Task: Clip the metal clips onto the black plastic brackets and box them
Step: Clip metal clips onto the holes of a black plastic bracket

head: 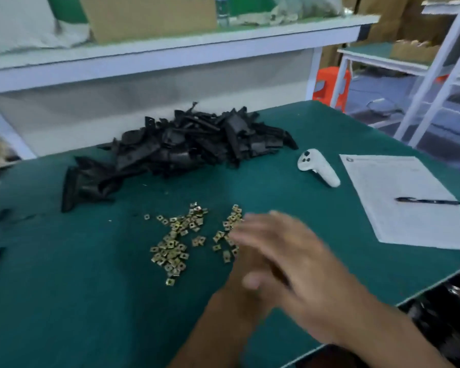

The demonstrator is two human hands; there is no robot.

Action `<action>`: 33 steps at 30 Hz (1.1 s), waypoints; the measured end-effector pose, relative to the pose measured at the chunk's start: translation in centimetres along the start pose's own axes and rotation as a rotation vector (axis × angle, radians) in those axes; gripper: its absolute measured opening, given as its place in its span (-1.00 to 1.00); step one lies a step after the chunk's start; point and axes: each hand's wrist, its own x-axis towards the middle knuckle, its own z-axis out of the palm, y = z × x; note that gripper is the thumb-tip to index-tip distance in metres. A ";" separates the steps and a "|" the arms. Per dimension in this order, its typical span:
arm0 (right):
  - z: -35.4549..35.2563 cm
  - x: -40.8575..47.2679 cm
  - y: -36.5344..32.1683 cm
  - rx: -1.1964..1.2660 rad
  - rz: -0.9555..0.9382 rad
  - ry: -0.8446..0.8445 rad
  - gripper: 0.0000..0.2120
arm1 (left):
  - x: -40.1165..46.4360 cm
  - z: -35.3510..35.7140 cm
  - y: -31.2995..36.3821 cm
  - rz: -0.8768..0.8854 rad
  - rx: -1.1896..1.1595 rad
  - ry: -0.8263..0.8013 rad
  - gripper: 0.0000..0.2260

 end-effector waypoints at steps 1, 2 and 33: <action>1.6 0.6 -0.7 -0.031 -0.208 -0.099 -0.52 | -0.1 -1.1 -0.7 -0.040 -0.027 0.008 -0.84; 2.7 1.7 -0.3 -0.037 -0.331 -0.105 -0.55 | -0.2 -2.0 -1.4 -0.078 -0.036 0.014 -0.82; 11.3 22.8 8.2 0.234 0.160 0.416 -0.69 | -4.3 -8.5 -19.0 -0.473 -0.158 0.897 -0.56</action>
